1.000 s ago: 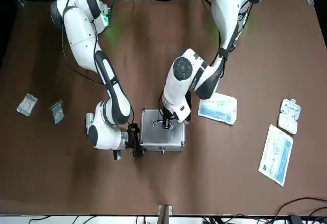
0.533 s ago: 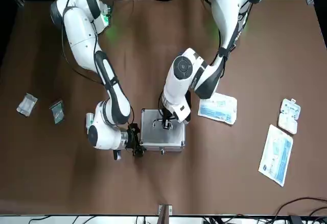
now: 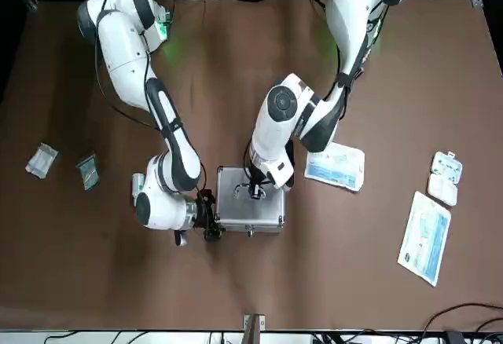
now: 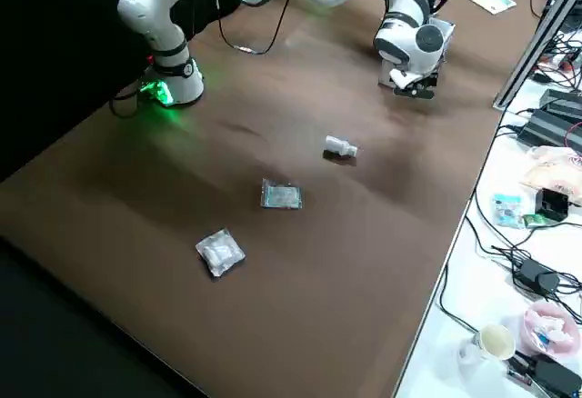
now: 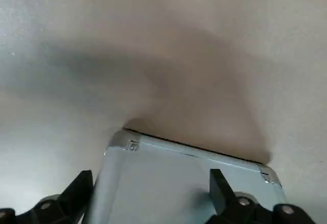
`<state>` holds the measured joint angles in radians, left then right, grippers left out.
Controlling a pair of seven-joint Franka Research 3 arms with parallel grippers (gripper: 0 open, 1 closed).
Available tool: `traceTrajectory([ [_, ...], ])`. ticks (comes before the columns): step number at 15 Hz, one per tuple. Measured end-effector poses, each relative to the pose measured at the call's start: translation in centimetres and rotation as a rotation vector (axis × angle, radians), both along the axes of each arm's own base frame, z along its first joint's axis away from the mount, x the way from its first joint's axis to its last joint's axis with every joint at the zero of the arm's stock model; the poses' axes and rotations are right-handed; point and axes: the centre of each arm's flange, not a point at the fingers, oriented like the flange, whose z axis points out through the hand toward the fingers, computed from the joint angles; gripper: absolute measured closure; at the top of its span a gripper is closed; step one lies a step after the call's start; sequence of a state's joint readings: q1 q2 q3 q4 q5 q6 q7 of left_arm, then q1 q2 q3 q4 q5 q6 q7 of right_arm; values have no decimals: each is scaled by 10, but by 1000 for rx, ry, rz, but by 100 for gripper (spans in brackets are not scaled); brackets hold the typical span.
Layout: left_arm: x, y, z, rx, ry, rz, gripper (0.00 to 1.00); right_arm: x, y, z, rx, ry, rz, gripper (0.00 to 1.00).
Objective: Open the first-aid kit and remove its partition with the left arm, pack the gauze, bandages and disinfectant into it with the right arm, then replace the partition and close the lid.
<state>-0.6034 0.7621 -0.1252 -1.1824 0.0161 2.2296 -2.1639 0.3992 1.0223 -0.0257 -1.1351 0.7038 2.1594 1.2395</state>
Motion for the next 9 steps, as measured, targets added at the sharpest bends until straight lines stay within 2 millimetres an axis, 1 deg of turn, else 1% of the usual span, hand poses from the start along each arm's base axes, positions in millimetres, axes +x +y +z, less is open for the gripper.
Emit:
traceTrajectory([
  [2,-2,0,9,3,4,-3,87,0,0,0,2,3,-1,1],
  [5,-12,-1,28,22,29,-19,87,1,0,0,6,6,-1,1],
  [9,-22,-2,39,41,59,-32,87,1,0,0,7,7,0,1],
])
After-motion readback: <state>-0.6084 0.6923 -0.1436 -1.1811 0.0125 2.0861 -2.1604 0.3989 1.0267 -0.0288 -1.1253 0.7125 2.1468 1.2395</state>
